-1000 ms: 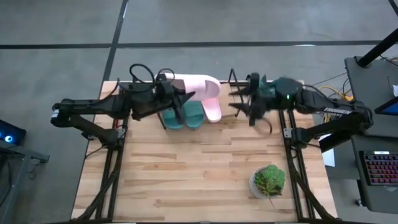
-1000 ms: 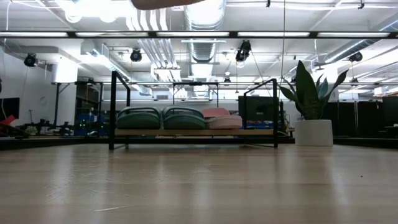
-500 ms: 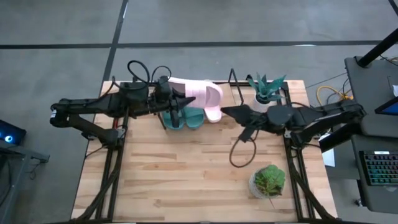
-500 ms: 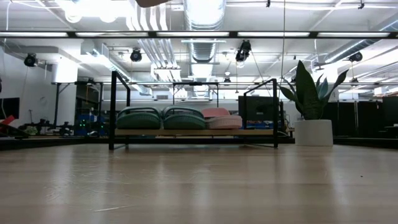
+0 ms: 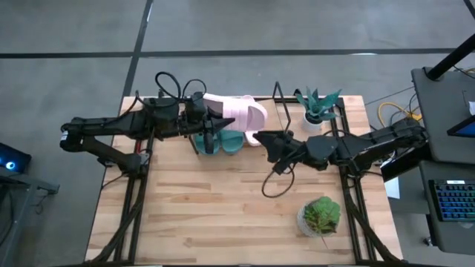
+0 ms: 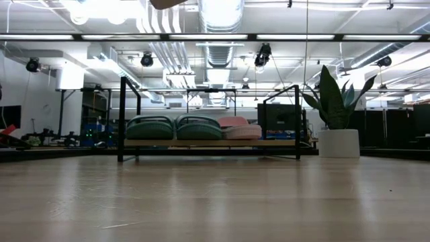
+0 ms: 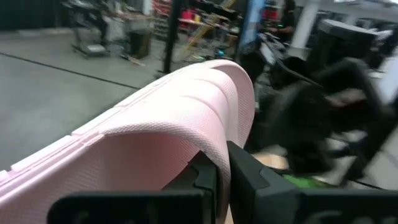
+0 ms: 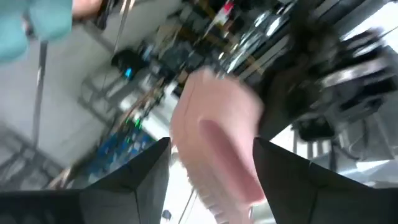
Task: Pick and place slides into the shelf
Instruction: Put the pink slide on the shelf
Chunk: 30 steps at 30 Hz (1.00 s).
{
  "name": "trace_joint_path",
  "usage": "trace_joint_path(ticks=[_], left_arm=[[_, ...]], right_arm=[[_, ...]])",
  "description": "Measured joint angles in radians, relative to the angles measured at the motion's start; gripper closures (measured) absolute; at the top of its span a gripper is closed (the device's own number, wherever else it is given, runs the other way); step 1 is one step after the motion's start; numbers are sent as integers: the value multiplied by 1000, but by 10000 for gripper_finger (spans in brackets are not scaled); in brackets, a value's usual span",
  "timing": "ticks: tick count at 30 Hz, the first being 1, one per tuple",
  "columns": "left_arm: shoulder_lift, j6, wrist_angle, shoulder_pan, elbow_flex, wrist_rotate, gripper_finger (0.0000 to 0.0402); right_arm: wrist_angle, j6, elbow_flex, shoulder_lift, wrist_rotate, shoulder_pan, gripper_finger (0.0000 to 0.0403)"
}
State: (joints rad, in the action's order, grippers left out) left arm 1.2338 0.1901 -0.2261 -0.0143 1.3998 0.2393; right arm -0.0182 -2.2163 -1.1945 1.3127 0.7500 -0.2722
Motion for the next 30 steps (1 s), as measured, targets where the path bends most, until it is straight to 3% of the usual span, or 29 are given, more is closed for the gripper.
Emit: trace_joint_path(ticks=[7, 12, 16, 20, 26, 30], left_arm=[[5, 14, 1, 0, -1, -84, 402], [16, 10, -1, 1, -1, -106, 402], [17, 11, -3, 0, -3, -124, 402], [14, 9, 1, 1, -3, -176, 402], [13, -38, 12, 2, -6, -196, 401], [14, -153, 13, 1, -14, -198, 371]], right_arm=[[3, -28, -21, 7, 38, 5, 186], [-24, 125, -21, 31, 35, 5, 194], [-34, 137, -21, 46, 36, 6, 208], [-83, 137, -21, 52, 40, 6, 253], [-82, 231, -23, 49, 41, 5, 372], [-81, 302, -23, 48, 65, 5, 374]])
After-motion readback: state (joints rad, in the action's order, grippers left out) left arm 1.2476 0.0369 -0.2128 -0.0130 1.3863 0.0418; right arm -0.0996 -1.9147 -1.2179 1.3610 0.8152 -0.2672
